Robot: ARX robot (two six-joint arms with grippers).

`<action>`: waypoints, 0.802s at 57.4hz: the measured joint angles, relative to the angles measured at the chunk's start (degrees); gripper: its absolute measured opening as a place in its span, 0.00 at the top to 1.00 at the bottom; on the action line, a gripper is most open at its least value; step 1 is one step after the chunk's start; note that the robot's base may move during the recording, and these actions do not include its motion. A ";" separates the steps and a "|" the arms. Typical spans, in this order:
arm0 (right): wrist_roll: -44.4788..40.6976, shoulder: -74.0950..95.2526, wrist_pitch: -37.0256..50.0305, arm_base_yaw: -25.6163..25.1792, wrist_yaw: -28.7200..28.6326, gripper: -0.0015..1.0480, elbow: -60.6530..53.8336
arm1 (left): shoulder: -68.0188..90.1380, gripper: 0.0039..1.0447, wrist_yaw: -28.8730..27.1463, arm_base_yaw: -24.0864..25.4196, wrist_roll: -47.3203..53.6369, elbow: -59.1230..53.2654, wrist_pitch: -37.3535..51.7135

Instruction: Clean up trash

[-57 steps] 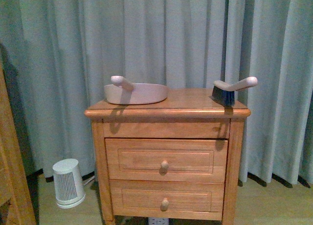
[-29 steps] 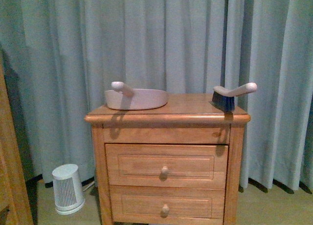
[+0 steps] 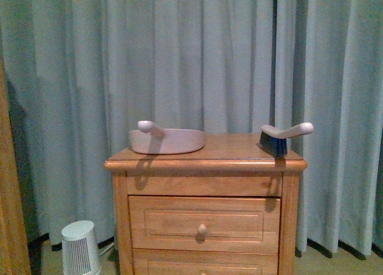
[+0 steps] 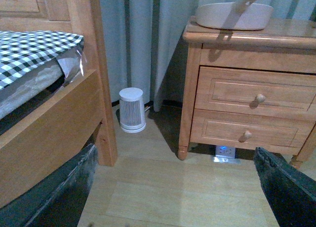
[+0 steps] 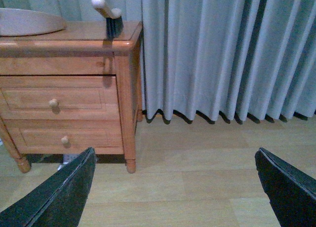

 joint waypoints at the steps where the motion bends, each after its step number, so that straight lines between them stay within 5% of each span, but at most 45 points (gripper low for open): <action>1: 0.00 0.00 0.00 0.00 -0.02 0.07 0.00 | 0.00 0.07 0.00 0.00 0.00 0.00 0.00; 46: 0.00 -0.02 0.00 0.00 -0.02 0.07 0.00 | 0.00 0.07 0.00 0.00 0.00 0.00 0.00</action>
